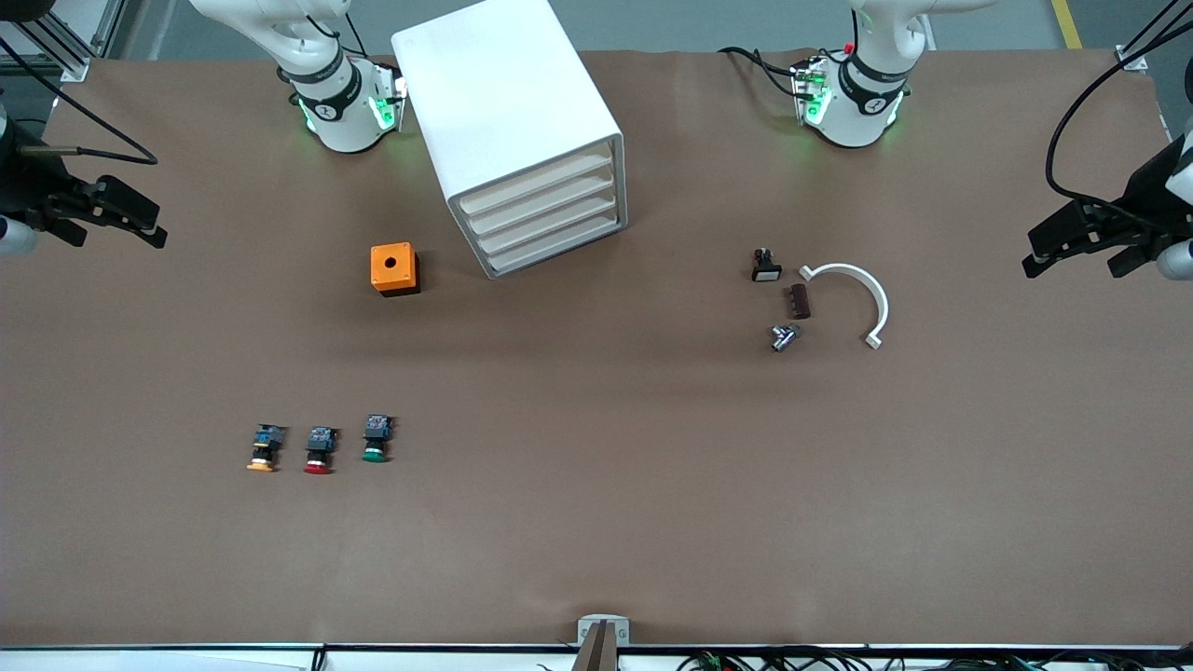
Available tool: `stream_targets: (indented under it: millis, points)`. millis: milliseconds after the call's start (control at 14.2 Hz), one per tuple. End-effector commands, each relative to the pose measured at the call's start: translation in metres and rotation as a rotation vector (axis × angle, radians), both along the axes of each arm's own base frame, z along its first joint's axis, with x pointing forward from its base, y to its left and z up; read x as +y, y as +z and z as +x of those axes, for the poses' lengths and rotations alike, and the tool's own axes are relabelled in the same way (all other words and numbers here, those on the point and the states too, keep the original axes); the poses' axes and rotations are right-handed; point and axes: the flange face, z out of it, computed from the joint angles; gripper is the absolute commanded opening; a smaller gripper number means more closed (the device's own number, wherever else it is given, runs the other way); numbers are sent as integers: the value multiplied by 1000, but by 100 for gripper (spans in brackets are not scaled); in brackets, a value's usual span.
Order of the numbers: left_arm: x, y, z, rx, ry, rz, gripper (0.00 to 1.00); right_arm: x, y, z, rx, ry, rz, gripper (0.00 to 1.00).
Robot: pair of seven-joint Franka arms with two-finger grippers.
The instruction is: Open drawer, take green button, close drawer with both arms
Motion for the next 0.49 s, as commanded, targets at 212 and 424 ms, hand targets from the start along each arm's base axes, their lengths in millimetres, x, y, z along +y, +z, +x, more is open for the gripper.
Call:
stream_targets:
  millis: [212, 424]
  points:
    - [2, 7, -3, 1, -9, 21, 99, 2, 5, -8, -18, 8, 4, 100]
    - [1, 7, -3, 1, -8, 19, 99, 2, 5, -8, -16, 8, 3, 100]
